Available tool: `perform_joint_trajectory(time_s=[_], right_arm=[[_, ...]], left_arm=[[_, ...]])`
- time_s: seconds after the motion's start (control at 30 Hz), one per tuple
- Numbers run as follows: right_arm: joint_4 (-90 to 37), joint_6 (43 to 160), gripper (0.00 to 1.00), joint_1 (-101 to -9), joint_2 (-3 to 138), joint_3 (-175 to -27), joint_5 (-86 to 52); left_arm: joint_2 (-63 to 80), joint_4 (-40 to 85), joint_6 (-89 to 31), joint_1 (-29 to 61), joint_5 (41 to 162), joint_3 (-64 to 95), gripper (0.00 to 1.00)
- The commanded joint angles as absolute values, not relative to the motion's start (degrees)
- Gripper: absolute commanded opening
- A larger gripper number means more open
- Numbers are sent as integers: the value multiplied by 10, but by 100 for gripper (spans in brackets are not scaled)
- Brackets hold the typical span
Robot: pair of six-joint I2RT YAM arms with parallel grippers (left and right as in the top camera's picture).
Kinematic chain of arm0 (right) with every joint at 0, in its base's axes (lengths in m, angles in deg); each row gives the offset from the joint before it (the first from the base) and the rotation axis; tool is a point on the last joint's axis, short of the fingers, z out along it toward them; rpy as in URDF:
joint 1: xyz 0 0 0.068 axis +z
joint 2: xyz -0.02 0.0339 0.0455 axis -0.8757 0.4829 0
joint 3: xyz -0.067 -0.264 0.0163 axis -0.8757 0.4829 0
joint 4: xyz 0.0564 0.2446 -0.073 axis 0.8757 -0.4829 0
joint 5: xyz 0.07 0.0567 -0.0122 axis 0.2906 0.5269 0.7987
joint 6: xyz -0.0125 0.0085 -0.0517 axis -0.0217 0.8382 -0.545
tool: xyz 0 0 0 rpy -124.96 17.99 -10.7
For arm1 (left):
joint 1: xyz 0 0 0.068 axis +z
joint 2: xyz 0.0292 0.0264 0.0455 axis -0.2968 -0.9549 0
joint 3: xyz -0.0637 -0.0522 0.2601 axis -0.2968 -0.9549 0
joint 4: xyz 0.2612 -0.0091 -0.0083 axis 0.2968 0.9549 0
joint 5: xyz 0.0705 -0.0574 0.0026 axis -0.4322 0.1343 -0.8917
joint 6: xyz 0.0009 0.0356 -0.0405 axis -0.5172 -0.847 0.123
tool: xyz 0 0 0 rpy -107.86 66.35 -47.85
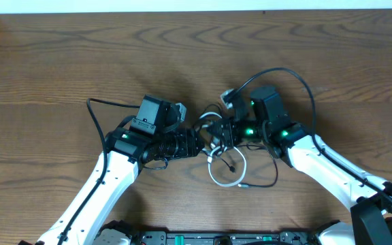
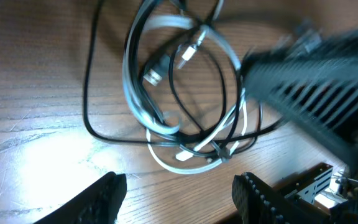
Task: Untangle cables
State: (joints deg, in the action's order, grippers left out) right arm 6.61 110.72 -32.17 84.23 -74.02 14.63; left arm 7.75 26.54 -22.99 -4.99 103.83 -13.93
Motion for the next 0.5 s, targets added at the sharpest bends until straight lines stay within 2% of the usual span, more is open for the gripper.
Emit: perform_joint_trajectory(time_s=[0.0,0.47], right_arm=[[108,1176,1,-340,845,-741,161],[202,1242,1,-375,845,-741,284]], left_arm=[[74,269,-235,-48,1022,-136,60],[74,238,-221,-48,1012,-136,59]])
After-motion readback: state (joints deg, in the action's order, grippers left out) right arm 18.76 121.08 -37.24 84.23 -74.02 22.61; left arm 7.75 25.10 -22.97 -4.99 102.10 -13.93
